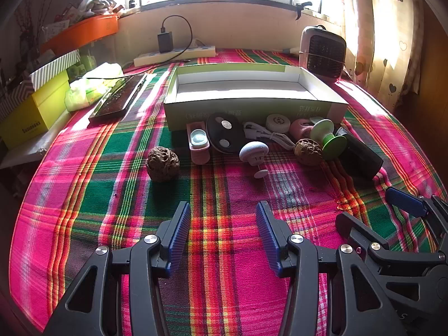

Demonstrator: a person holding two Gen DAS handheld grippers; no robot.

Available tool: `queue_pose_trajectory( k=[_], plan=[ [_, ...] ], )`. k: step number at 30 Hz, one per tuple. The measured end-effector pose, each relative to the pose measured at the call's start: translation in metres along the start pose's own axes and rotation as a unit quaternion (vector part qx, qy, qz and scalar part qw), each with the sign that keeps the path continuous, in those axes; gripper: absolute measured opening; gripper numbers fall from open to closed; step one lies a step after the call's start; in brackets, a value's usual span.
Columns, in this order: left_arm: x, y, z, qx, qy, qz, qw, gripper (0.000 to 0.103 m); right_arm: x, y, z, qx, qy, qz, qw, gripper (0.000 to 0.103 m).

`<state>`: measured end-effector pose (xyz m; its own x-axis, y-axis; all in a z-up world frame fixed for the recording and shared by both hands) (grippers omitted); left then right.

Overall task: Organize objects
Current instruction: 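Move the left tool toward the walnut while the right tool approaches the black cylinder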

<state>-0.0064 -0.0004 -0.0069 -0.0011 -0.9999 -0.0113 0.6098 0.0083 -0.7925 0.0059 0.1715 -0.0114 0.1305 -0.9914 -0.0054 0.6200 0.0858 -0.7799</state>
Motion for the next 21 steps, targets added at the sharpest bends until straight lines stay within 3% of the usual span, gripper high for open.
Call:
queue_pose_trajectory(
  k=[15,21],
  plan=[
    [0.0,0.0,0.0,-0.002,0.001,-0.001,1.0,0.047,0.003,0.002,0.002,-0.001,0.0,0.0,1.0,0.084],
    [0.006,-0.002,0.002,0.001,0.028,-0.016,0.9995,0.046,-0.009,-0.001,0.002,0.003,-0.016,0.007,1.0,0.084]
  ],
)
Point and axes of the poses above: each gripper's, at about its wrist camera, not at the fingertips, and z roughly against the way its jaws point, x to its left, y to its underside, the point moved 1 cm from there along -z, roughly the way its jaws point, and after that the axes turned 10 degrees about -x, right-handed, at the moved point
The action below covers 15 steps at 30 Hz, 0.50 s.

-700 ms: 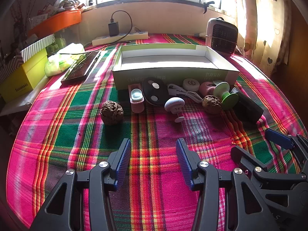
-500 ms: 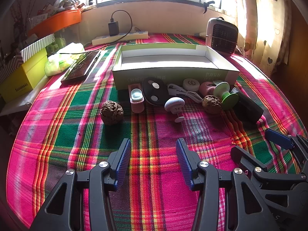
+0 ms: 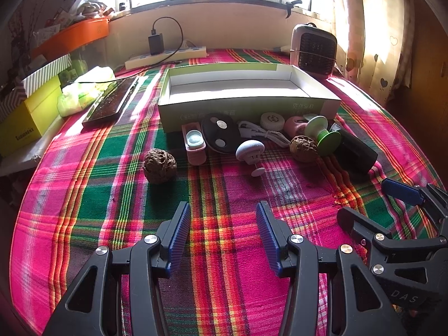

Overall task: Organize objects
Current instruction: 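Move the left tool toward the walnut while the right tool approaches the black cylinder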

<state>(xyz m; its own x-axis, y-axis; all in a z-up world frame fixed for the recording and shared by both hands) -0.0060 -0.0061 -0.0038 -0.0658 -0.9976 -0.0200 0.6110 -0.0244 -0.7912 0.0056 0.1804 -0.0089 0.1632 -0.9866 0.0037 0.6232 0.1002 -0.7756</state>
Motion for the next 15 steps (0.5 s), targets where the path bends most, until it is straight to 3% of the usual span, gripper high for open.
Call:
queue_pose_trajectory(
  k=[6,15],
  plan=[
    [0.008,-0.003,-0.002,0.004,0.017,-0.01,0.9998,0.046,-0.011,-0.005,-0.002,0.0,-0.013,0.004,1.0,0.081],
    [0.032,-0.009,-0.005,0.004,0.033,0.019,0.9993,0.046,-0.03,-0.023,-0.01,-0.004,0.004,0.017,1.0,0.076]
  ],
)
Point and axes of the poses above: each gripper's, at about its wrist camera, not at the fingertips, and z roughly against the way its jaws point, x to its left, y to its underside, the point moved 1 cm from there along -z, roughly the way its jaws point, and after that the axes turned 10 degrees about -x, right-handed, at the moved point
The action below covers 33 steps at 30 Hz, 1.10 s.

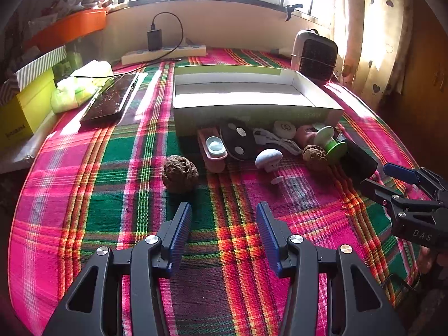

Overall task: Organize objects
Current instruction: 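Move the left tool toward the walnut while the right tool approaches the black cylinder, then close the left tool on the walnut while the right tool closes on the black cylinder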

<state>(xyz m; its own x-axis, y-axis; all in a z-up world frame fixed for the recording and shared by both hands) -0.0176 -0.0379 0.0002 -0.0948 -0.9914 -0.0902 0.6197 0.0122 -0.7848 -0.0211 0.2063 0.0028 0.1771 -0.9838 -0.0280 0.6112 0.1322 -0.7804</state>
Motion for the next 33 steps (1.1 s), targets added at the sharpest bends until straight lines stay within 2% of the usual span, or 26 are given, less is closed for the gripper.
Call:
queue_pose_trajectory(
  k=[6,22,28,33],
  plan=[
    [0.023,-0.01,-0.01,0.011,0.003,0.033,0.9994,0.046,-0.007,-0.004,-0.017,0.02,0.0,0.006,1.0,0.072],
    [0.038,-0.025,-0.029,0.011,-0.012,0.03,0.9994,0.046,-0.013,-0.019,-0.039,0.03,-0.017,0.005,0.999,0.071],
    [0.037,-0.026,-0.031,0.014,-0.016,0.021,0.9996,0.045,-0.009,-0.022,-0.04,0.029,-0.026,0.013,0.999,0.059],
    [0.04,-0.027,-0.032,0.012,-0.015,0.026,0.9995,0.039,-0.007,-0.023,-0.04,0.027,-0.034,0.015,0.999,0.049]
  ],
)
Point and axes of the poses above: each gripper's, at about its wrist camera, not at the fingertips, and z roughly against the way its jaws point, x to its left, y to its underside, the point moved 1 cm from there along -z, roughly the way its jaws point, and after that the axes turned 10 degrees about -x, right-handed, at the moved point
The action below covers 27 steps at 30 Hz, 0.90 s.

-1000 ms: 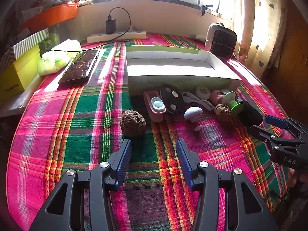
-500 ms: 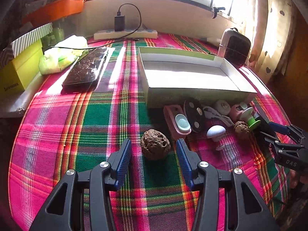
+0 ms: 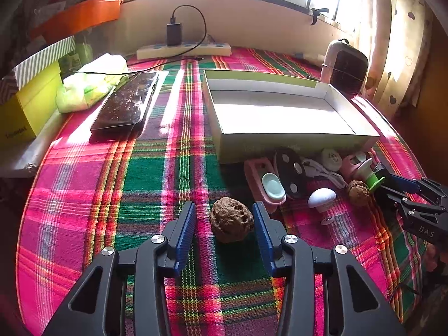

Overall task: Organize objects
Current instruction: 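Close the left tool on the walnut while the right tool closes on the black cylinder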

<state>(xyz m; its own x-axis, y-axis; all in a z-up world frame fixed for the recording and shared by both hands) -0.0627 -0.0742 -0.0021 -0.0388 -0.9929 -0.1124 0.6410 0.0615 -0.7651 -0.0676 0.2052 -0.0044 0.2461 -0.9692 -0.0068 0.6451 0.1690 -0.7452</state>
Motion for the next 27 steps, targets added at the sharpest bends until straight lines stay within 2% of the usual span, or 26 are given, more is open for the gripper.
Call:
queue_pose_trajectory(
  k=[7,15,27],
  plan=[
    [0.0005,-0.0006,-0.0009,-0.001,-0.002,0.001,1.0,0.029,0.0033,0.0001,0.0011,-0.003,-0.006,0.005,1.0,0.037],
    [-0.0002,-0.0011,-0.001,-0.002,-0.002,0.002,1.0,0.029,0.0062,0.0011,0.002,-0.005,-0.009,0.006,1.0,0.025],
    [0.0003,-0.0008,-0.0009,-0.002,-0.002,0.003,1.0,0.029,0.0068,0.0009,0.0018,-0.006,-0.008,0.004,1.0,0.024]
  ],
)
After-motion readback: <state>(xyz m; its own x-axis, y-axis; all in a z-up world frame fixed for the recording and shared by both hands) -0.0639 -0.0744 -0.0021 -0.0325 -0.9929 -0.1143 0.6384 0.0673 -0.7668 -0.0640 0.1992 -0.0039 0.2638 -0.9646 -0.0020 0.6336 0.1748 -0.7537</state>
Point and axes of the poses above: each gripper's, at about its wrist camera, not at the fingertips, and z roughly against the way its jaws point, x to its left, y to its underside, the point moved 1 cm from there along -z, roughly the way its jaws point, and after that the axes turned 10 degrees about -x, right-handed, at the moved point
